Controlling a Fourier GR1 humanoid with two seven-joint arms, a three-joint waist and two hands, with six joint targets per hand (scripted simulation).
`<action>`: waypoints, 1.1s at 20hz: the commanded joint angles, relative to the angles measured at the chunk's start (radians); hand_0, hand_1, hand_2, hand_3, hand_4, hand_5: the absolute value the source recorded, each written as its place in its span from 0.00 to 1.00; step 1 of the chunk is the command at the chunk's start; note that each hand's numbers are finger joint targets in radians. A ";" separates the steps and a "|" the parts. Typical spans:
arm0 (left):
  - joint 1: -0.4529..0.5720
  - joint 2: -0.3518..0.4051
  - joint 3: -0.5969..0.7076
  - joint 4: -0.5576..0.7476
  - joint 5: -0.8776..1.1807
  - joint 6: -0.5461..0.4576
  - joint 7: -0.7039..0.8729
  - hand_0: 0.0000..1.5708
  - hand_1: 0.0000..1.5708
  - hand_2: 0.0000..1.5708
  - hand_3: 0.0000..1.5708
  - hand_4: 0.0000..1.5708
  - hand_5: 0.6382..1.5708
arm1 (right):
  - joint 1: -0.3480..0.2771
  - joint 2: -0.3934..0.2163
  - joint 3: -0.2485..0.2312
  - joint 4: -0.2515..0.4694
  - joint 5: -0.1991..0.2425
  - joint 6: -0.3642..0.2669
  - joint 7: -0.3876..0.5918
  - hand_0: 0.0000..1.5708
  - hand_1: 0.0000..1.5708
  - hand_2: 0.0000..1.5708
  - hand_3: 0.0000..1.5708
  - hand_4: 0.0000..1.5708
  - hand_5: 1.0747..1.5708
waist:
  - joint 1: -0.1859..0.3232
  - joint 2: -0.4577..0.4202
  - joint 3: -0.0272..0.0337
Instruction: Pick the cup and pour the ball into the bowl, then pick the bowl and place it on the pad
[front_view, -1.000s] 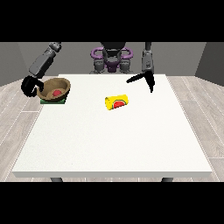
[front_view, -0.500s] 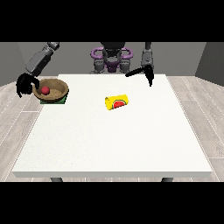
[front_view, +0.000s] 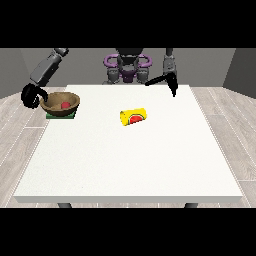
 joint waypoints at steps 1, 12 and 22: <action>0.023 -0.017 -0.015 0.004 -0.004 0.007 -0.032 0.00 0.00 0.00 0.00 0.00 0.99 | 0.016 0.009 0.047 -0.012 0.049 -0.019 -0.009 1.00 1.00 1.00 0.71 0.44 0.99 | 0.006 -0.003 -0.0002; 0.001 0.033 0.018 -0.153 0.022 -0.031 0.074 0.00 0.00 0.00 0.00 0.00 0.99 | -0.020 -0.133 0.032 0.024 0.081 -0.108 0.007 0.00 0.00 0.26 0.15 0.00 0.83 | -0.002 0.064 0.0006; 0.084 -0.007 -0.017 -0.136 -0.001 -0.010 0.058 0.00 0.00 0.00 0.00 0.00 1.00 | -0.083 -0.255 0.004 0.017 0.040 0.049 0.135 0.00 0.00 0.17 0.16 0.00 0.86 | -0.032 -0.029 -0.0008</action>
